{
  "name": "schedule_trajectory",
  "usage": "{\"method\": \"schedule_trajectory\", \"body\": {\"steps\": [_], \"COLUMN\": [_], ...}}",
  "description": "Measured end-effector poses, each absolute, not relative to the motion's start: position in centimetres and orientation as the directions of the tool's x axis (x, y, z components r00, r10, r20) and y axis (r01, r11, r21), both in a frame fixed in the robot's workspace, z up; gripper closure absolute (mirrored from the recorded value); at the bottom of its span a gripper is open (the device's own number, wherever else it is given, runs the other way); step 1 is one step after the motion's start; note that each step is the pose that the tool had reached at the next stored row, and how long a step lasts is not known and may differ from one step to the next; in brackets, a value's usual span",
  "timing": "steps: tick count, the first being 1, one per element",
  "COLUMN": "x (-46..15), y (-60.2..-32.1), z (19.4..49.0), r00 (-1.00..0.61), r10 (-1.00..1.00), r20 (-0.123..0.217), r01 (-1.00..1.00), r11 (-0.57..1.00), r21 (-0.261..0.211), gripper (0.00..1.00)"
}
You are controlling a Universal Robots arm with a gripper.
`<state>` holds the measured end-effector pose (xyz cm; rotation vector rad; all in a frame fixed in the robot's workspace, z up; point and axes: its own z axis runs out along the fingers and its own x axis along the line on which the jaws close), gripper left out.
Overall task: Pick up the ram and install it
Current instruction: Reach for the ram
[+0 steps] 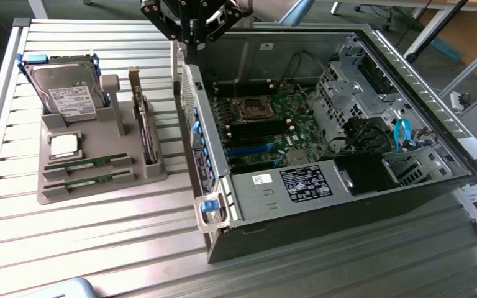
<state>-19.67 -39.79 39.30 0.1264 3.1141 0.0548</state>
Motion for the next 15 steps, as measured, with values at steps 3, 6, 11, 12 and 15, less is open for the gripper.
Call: {"method": "schedule_trajectory", "body": {"steps": [3, 6, 11, 12, 15], "x": [-20.0, -20.2, -20.7, -20.8, -21.3], "y": [-39.8, -39.8, -39.8, -39.8, -39.8], "z": [39.3, 39.3, 39.3, 39.3, 39.3], "r00": [-0.996, -0.996, -0.996, -0.996, -0.996], "r10": [0.081, 0.081, 0.081, 0.081, 0.081], "r20": [-0.023, -0.023, -0.023, -0.023, -0.023], "r01": [0.081, 0.081, 0.081, 0.081, 0.081], "r11": [0.996, 0.996, 0.996, 0.996, 0.996], "r21": [0.036, 0.036, 0.036, 0.036, 0.036], "gripper": [0.9, 0.9, 0.9, 0.9, 0.9]}}
